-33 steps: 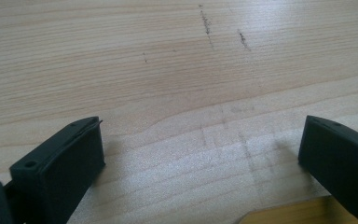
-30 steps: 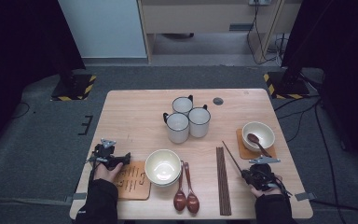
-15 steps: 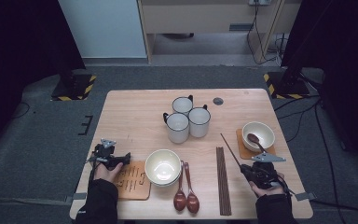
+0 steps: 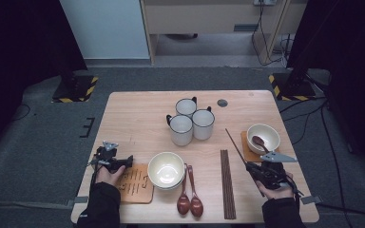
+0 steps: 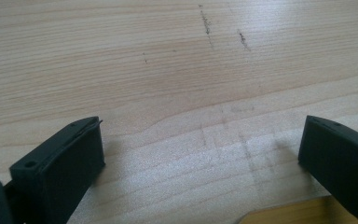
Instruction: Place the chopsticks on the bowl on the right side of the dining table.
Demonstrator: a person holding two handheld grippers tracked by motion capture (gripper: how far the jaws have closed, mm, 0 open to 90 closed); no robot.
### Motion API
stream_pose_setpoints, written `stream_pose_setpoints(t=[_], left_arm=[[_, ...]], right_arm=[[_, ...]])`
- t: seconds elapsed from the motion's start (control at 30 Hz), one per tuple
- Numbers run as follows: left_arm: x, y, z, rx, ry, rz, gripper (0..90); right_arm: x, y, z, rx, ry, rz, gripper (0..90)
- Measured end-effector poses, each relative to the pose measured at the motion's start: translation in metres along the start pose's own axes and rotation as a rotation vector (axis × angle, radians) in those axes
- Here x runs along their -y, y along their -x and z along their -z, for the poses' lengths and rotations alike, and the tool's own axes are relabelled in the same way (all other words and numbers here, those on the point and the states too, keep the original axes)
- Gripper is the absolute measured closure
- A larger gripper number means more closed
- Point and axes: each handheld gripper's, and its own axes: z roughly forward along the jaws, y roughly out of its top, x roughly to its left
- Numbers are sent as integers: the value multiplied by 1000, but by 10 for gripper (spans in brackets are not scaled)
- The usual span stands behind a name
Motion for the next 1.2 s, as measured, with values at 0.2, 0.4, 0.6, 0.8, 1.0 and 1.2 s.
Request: stream_pose_setpoints(t=[0.2,0.4,0.6,0.8,1.0,1.2], left_arm=[[0,0,0,0,0,0,0],[0,0,0,0,0,0,0],[0,0,0,0,0,1,0],[0,0,0,0,0,1,0],[0,0,0,0,0,0,0],[0,0,0,0,0,1,0]], right_arm=[[-6,-1,9,-4,37,-1,851],[-11,-1,15,-9,66,0,851],[-17,3,23,-14,96,-10,851],[-22,4,27,-21,120,-21,851],[-30,2,30,-26,139,-22,851],[-37,4,33,-28,158,-29,851]])
